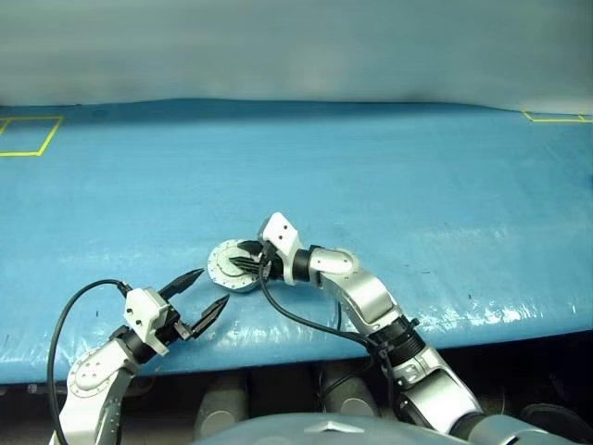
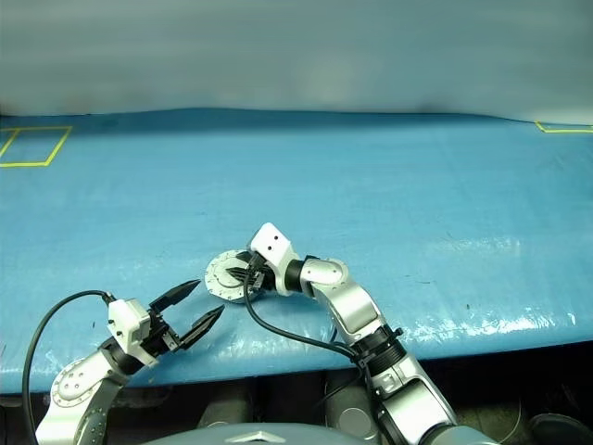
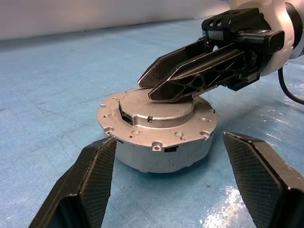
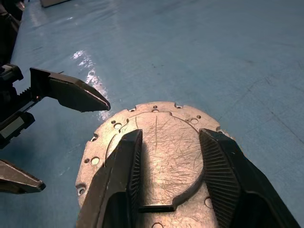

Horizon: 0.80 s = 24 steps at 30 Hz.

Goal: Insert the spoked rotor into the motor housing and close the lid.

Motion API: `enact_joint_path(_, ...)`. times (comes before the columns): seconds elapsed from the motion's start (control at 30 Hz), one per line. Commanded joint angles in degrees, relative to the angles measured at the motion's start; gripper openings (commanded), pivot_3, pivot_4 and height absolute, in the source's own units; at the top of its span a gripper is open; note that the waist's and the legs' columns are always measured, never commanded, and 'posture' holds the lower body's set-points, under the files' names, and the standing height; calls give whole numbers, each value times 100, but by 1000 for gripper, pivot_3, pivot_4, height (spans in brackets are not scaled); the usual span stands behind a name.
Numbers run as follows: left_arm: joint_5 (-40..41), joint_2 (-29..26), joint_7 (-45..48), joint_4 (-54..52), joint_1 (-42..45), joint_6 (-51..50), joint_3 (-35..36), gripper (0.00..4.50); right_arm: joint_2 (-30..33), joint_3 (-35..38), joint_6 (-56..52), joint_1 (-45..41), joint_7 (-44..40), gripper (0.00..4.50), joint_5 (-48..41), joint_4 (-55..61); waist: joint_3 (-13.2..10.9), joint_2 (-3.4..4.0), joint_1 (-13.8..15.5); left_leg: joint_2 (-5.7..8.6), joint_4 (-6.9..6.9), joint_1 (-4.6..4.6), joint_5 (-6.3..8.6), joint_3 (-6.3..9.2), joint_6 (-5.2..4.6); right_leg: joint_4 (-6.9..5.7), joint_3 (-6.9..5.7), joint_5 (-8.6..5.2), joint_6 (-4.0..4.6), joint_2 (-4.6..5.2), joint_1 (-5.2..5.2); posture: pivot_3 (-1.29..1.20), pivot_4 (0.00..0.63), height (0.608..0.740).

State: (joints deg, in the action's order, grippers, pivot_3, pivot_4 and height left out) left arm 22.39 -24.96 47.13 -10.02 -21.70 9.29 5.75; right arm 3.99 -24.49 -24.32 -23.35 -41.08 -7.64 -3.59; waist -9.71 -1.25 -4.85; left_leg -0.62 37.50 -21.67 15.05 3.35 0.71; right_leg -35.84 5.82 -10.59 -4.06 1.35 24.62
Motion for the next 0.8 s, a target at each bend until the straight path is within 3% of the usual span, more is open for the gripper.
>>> enact_joint_path(0.03, -33, 1, 0, -107, -1, 113, 12, 3899, -46, -25, 31, -3, -47, 3168, -86, 334, 0, 0, 0, 0, 0, 0, 0, 0, 0, 0, 0, 0, 0, 0, 0, 0, 150, 740)
enact_joint_path(0.17, -36, -2, 5, -97, 5, 112, 10, 3899, -49, -89, 60, -11, 0, 4466, 13, 321, 0, 0, 0, 0, 0, 0, 0, 0, 0, 0, 0, 0, 0, 0, 0, 0, 150, 740)
enact_joint_path(0.53, -86, 2, -5, -56, 29, 136, 26, 3899, -24, -184, 281, 14, 66, 4466, 231, 10, 0, 0, 1, 0, 0, 0, 0, 0, 0, 0, 0, 0, 0, 0, 0, 0, 150, 740)
enact_joint_path(0.7, -114, 24, -9, -47, 29, 138, 24, 3899, -47, -148, 305, -4, 106, 2992, 252, -35, 0, 0, 1, 0, 0, 0, 0, 0, 0, 0, 0, 0, 0, 0, 0, 0, 150, 740)
enact_joint_path(0.8, -115, 30, -9, -42, 30, 135, 31, 3899, -47, -143, 273, -13, 133, 2997, 254, -38, 0, 0, 1, 0, 0, 0, 0, 0, 0, -1, 0, 0, 0, 0, 0, 0, 150, 740)
